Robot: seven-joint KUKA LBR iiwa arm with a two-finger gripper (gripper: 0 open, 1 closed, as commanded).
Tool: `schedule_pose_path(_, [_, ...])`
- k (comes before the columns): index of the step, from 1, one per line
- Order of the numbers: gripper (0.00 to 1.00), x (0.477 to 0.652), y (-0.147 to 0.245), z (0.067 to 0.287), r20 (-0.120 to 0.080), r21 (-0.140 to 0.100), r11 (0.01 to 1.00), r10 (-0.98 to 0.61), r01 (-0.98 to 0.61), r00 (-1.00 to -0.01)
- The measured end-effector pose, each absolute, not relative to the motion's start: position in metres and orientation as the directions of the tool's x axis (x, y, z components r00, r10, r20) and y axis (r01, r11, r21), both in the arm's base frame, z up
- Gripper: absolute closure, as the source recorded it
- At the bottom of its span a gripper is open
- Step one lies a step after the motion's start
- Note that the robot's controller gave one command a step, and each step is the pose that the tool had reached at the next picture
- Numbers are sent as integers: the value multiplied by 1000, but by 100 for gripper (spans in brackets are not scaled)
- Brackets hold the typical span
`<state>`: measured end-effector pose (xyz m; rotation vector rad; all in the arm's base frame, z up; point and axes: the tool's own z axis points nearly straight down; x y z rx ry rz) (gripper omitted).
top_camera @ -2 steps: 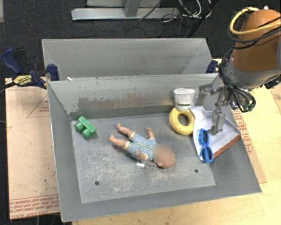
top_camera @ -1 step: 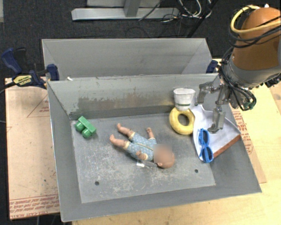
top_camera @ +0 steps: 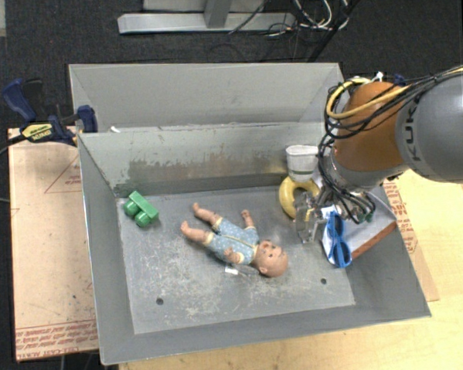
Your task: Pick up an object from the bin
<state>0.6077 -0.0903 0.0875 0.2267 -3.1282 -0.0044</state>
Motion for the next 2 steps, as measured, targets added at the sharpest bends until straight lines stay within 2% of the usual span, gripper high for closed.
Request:
schedule_pose_path(1, [0,608,-90,88,6,3,989,-146,-146,-989])
schedule_pose_path(2, [0,608,-90,88,5,3,989,-146,-146,-989])
